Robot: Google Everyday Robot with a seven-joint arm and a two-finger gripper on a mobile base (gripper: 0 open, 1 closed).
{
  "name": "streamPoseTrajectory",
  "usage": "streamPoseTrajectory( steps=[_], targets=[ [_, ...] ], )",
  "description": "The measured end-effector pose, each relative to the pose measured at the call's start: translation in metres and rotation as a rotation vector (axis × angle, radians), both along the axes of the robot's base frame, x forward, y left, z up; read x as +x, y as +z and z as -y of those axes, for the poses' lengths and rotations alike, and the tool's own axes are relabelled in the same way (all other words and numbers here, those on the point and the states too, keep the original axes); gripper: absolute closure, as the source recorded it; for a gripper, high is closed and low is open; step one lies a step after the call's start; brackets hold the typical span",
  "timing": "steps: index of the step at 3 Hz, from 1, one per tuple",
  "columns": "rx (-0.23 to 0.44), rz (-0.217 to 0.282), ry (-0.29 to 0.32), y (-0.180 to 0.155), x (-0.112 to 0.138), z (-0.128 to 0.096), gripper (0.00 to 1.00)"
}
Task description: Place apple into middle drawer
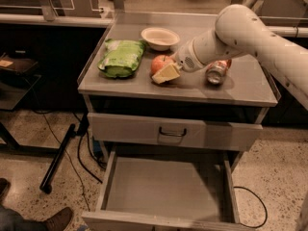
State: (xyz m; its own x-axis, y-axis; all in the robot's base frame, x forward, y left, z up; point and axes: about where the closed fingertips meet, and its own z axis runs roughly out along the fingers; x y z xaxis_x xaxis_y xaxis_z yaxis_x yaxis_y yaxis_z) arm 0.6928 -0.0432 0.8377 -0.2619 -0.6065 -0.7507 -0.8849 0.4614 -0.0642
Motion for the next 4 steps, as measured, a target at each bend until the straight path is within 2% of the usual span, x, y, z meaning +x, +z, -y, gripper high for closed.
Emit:
streamPoseTrajectory(
  steps=[1, 2, 3, 4],
  targets=[
    [0.0, 0.0, 0.0, 0.0, 0.0, 0.0, 0.89],
    [0.0, 0.0, 0.0, 0.0, 0.0, 0.0, 1.0],
    [0.002, 0.001, 0.015, 0.007, -0.013, -0.005, 1.0],
    [0.009, 0.009, 0.029, 0.023, -0.04, -0.011, 1.0]
  ],
)
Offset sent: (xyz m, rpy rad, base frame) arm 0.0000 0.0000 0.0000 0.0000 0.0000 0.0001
